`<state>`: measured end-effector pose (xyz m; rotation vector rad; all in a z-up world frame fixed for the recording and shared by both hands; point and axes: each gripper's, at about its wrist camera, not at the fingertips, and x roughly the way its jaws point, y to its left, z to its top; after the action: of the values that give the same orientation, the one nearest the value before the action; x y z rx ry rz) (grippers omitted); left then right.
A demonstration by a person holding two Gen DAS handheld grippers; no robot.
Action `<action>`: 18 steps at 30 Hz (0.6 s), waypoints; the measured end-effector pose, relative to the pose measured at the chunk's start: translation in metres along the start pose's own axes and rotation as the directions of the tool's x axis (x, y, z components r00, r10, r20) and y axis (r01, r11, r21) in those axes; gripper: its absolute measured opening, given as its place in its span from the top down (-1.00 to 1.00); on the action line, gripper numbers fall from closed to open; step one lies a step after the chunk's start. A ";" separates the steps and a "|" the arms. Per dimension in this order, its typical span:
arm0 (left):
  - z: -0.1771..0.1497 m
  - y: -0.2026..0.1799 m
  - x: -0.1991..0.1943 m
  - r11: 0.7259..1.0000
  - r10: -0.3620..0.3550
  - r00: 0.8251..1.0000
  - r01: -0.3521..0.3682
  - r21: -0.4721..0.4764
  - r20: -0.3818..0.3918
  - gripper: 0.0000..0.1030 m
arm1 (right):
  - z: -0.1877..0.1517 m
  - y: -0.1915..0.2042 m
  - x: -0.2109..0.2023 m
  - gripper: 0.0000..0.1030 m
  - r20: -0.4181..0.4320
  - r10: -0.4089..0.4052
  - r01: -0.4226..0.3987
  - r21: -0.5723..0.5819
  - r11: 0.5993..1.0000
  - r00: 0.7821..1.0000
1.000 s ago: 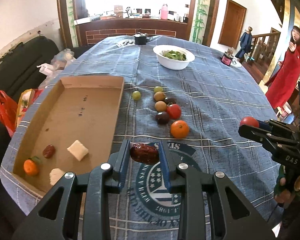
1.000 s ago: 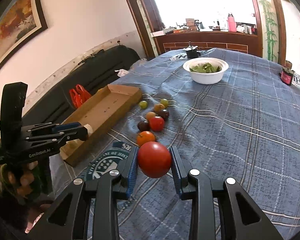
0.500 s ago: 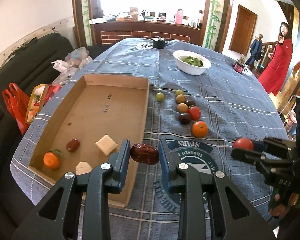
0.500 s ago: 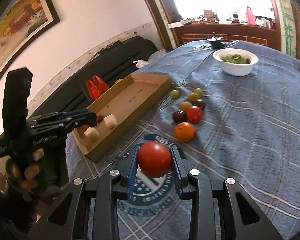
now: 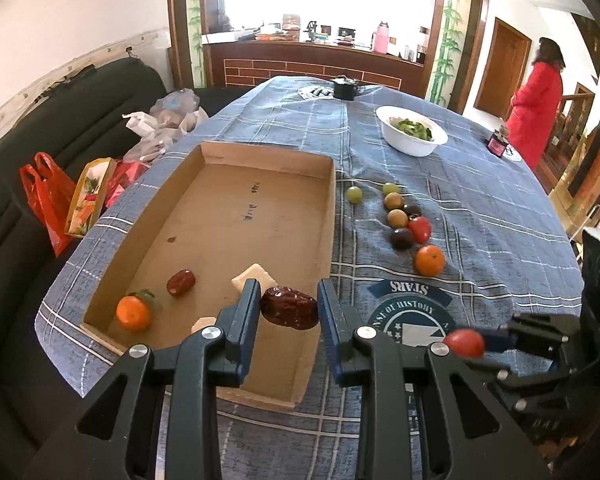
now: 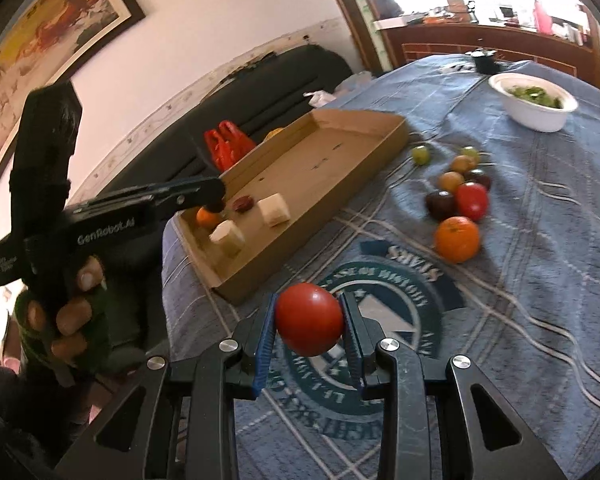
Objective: Organize fruits
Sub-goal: 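Carry the date with the left tool while the right tool carries the tomato over the tray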
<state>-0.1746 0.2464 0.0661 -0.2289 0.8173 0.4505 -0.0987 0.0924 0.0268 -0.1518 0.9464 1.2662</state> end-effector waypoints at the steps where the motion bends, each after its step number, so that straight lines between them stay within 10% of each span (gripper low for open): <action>1: 0.000 0.002 0.000 1.000 0.002 1.000 -0.002 -0.006 -0.001 0.48 | 0.000 0.003 0.003 0.39 -0.007 0.010 -0.010 -0.002 1.000 1.000; 18: -0.002 0.024 -0.002 0.999 0.034 0.999 -0.034 -0.040 0.002 0.48 | -0.008 0.034 0.038 0.40 -0.083 0.092 -0.096 -0.037 0.995 0.992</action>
<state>-0.1882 0.2659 0.0656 -0.2519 0.8105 0.4992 -0.1323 0.1278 0.0098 -0.1942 1.0074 1.3753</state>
